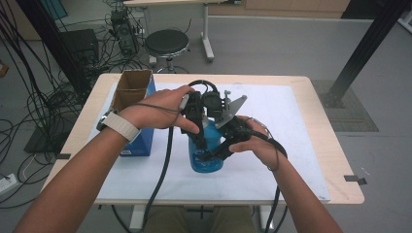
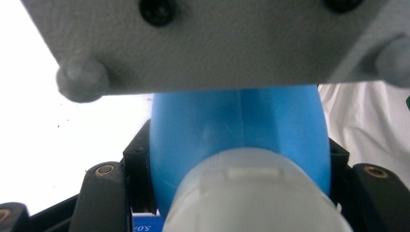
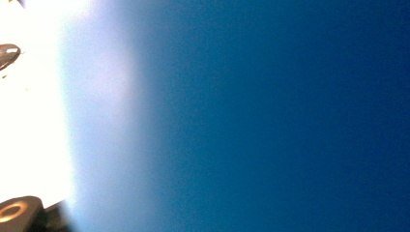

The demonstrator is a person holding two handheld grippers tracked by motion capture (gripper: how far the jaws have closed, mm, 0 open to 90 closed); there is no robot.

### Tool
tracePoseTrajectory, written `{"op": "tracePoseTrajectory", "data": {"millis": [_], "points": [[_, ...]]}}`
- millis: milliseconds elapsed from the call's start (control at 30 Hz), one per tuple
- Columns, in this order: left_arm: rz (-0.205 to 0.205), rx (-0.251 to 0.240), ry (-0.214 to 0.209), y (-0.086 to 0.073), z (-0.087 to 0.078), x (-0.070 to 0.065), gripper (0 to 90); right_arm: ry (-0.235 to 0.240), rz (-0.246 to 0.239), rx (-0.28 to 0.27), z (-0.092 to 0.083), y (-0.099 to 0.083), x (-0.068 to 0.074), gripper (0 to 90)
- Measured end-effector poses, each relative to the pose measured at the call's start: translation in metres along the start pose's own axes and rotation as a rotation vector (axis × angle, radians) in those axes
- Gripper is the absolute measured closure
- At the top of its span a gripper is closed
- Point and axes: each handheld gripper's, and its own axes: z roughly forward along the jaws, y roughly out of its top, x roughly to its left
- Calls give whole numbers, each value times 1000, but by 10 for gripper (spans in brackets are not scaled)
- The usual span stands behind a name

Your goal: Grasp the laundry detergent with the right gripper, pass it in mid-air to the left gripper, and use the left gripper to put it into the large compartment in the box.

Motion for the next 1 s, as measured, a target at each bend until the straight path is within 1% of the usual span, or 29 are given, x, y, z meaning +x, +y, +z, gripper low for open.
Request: {"op": "tracePoseTrajectory", "data": {"millis": [200, 233, 400, 467, 567, 667, 733, 767, 1000], "points": [[0, -3, 2, -1, 0, 0, 379, -6, -7, 2, 0, 0, -1, 429], [0, -3, 3, -1, 0, 0, 379, 0, -2, 1, 0, 0, 0, 429], [0, -6, 5, -1, -1, 0, 378, -14, -13, 2, 0, 1, -1, 429], [-2, -4, 6, -2, -1, 0, 378, -5, -8, 2, 0, 1, -1, 429], [-4, -3, 7, -2, -1, 0, 378, -14, -13, 2, 1, 2, -2, 429], [-4, -4, 10, -2, -1, 0, 378, -6, -9, 4, 1, 2, -1, 429], [-1, -5, 14, -2, -1, -1, 378, -17, -17, 6, 1, 2, -2, 428], [-2, -6, 13, -2, 0, 0, 378, -9, -13, 6, 1, 2, -1, 429], [-6, -8, 9, -2, -1, 0, 379, -4, -10, 11, 1, 3, -2, 428]]}}
